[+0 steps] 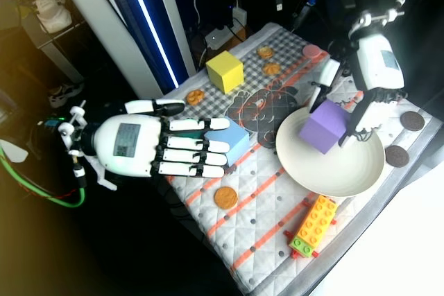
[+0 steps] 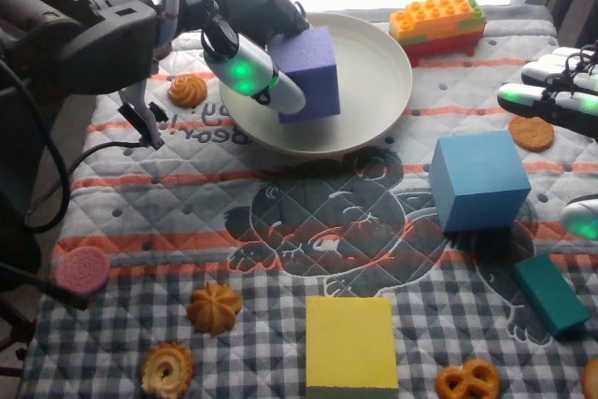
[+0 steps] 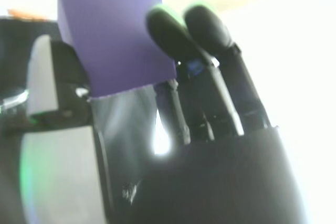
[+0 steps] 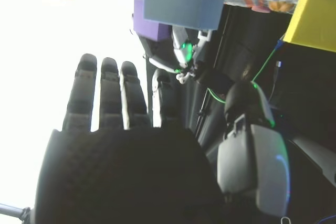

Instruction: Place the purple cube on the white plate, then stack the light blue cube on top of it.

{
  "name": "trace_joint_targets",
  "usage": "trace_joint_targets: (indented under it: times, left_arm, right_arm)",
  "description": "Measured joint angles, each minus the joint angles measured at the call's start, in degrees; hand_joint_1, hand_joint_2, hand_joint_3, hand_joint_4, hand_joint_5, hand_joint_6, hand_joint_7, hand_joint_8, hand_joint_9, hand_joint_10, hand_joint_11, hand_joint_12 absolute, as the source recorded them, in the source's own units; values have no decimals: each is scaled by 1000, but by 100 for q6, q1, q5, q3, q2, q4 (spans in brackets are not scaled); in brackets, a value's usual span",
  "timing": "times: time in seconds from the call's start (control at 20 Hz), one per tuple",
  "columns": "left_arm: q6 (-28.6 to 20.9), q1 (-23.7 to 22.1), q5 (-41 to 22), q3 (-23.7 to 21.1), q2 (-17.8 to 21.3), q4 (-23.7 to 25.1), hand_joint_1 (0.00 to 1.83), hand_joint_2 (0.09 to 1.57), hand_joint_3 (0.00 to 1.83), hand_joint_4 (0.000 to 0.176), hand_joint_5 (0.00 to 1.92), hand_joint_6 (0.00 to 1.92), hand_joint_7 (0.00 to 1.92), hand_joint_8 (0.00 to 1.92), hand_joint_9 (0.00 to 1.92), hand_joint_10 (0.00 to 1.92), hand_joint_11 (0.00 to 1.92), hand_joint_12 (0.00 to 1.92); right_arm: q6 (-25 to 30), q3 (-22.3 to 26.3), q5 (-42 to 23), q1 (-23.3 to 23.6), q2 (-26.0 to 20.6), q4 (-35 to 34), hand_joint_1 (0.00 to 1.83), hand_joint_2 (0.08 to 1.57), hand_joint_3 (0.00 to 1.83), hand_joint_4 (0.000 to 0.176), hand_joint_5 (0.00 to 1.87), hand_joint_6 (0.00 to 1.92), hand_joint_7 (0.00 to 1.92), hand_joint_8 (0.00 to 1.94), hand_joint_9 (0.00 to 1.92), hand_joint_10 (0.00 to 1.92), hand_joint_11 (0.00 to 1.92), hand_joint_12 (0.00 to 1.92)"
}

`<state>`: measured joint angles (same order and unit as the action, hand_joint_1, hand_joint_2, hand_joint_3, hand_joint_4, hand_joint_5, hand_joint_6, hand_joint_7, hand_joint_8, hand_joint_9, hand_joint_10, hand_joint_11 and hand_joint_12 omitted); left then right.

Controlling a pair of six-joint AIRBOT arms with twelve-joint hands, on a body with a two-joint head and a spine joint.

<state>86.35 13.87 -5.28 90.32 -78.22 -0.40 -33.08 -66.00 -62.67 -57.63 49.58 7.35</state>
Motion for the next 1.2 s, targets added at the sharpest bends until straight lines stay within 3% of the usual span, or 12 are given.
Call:
trace_joint_targets:
  times: [0.15, 0.25, 0.3, 0.35, 0.4, 0.5, 0.55, 0.8, 0.9, 1.0, 1.05, 1.2]
  left_arm:
    - [579, 31, 57, 0, -59, -457, 1041, 915, 0, 0, 756, 4, 470, 1276, 513, 1761, 659, 1887]
    - [579, 42, 81, 0, -61, -461, 980, 924, 0, 36, 549, 0, 449, 914, 453, 1504, 541, 1671]
    - [579, 44, 74, 0, -61, -476, 998, 887, 0, 67, 398, 0, 396, 861, 419, 1541, 504, 1659]
    - [581, 55, 44, -17, -55, -492, 939, 872, 0, 154, 170, 0, 391, 506, 361, 1290, 376, 1488]
    - [581, 66, 13, -74, -31, -503, 909, 844, 0, 172, 61, 7, 422, 244, 407, 948, 318, 1283]
    - [588, 72, -37, -195, 11, -503, 782, 762, 0, 176, 1, 0, 279, 13, 355, 161, 38, 993]
    - [584, 72, -92, -256, 46, -505, 763, 744, 0, 176, 0, 0, 206, 5, 321, 66, 7, 914]
    - [595, 229, -588, -925, 595, -581, 695, 746, 1, 176, 0, 0, 0, 0, 24, 1, 0, 396]
    - [601, 439, -979, -1530, 1073, -560, 532, 770, 1, 176, 0, 0, 0, 0, 2, 0, 0, 513]
    - [560, 693, -1473, -1976, 1458, -568, 648, 704, 0, 176, 0, 0, 0, 0, 8, 3, 0, 524]
    - [511, 896, -1805, -2238, 1720, -553, 636, 718, 0, 176, 0, 0, 0, 0, 1, 0, 0, 354]
    - [-46, 1373, -2347, -2811, 2288, -295, 671, 697, 0, 176, 0, 0, 0, 0, 0, 0, 0, 603]
  right_arm:
    - [22, -7, 4, 0, 4, 0, 42, 1169, 4, 176, 23, 4, 0, 0, 0, 0, 11, 7]
    - [24, -4, 7, 0, 4, 0, 33, 1168, 2, 176, 29, 5, 0, 0, 0, 0, 0, 0]
    - [24, -7, 4, 0, 9, 0, 33, 1170, 3, 176, 35, 7, 0, 0, 0, 0, 0, 0]
    - [24, -4, 4, 0, 9, 0, 36, 1180, 7, 176, 35, 6, 0, 0, 0, 0, 0, 0]
    - [28, -7, 0, 0, 9, 2, 39, 1181, 6, 176, 41, 8, 0, 0, 0, 0, 0, 0]
    - [44, -7, 7, 0, 9, 0, 91, 1195, 7, 176, 48, 6, 0, 0, 0, 0, 0, 0]
    - [46, -7, 0, 0, 9, 0, 103, 1197, 6, 176, 57, 9, 0, 0, 0, 0, 0, 0]
    - [70, -42, 44, 116, 74, -2, 195, 1164, 0, 176, 76, 8, 0, 0, 0, 0, 44, 20]
    - [70, -90, 35, 271, 122, 24, 246, 1121, 0, 176, 84, 7, 0, 0, 0, 0, 51, 25]
    - [116, -142, -11, 352, 173, 9, 297, 1092, 0, 176, 62, 1, 0, 0, 0, 0, 57, 30]
    - [201, -212, -39, 352, 212, 39, 304, 1051, 0, 176, 41, 0, 0, 0, 0, 0, 60, 36]
    - [284, -299, 262, 560, 275, 175, 403, 981, 0, 176, 39, 3, 0, 0, 0, 0, 28, 27]
